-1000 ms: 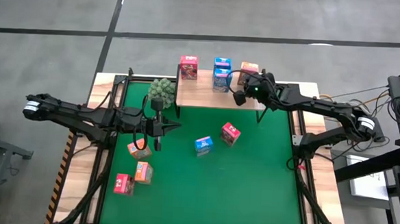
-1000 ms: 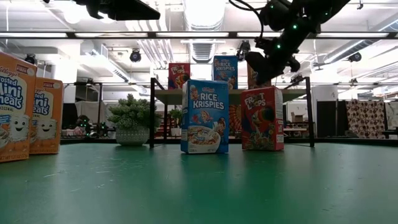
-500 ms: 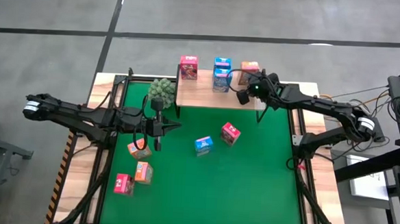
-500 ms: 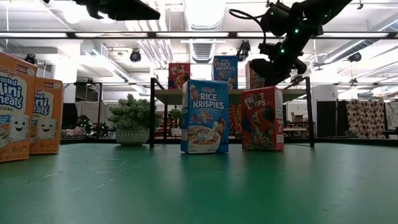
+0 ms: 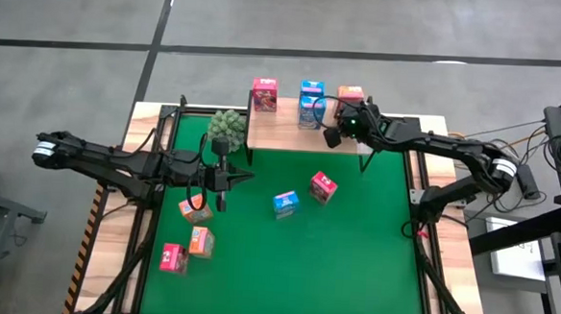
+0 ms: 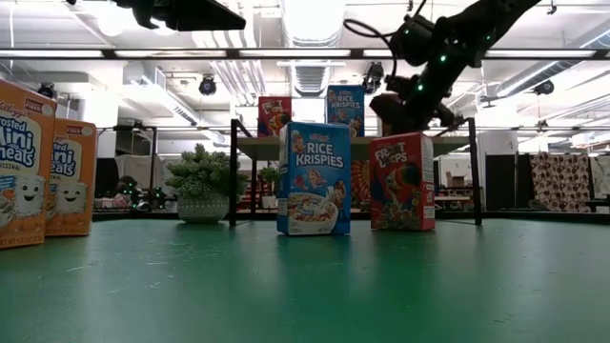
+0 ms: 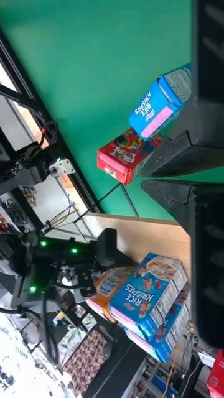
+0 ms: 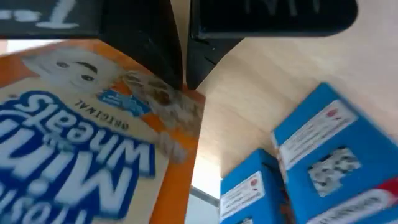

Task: Stack cereal on shelf
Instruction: Put the middle right orange cereal box on the shelf

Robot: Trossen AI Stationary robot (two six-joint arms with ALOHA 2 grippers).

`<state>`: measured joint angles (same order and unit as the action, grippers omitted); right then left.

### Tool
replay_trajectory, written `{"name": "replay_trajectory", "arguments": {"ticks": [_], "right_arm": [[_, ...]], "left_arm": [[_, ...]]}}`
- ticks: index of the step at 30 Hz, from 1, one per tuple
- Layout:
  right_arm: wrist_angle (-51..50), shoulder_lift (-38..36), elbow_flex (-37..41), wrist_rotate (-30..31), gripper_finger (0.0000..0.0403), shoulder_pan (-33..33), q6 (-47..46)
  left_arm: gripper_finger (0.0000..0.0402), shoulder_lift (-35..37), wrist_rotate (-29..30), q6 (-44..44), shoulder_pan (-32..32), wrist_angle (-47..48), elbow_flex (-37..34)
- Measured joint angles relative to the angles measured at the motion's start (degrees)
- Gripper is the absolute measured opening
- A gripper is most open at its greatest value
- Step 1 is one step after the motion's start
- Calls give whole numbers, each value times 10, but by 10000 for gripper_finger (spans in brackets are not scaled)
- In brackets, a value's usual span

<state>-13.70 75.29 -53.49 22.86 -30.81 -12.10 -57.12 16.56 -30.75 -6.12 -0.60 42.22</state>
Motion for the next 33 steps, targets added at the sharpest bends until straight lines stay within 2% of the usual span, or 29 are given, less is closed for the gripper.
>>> {"name": "replay_trajectory", "arguments": {"ticks": [5, 16, 33], "right_arm": [[7, 18, -6, 21, 13, 0, 8], [-45, -10, -6, 24, 13, -1, 4], [-41, -17, -6, 22, 13, -12, 6]], "left_arm": [[0, 0, 0, -2, 0, -1, 0], [0, 0, 0, 3, 0, -2, 0], [0, 0, 0, 10, 0, -2, 0]]}}
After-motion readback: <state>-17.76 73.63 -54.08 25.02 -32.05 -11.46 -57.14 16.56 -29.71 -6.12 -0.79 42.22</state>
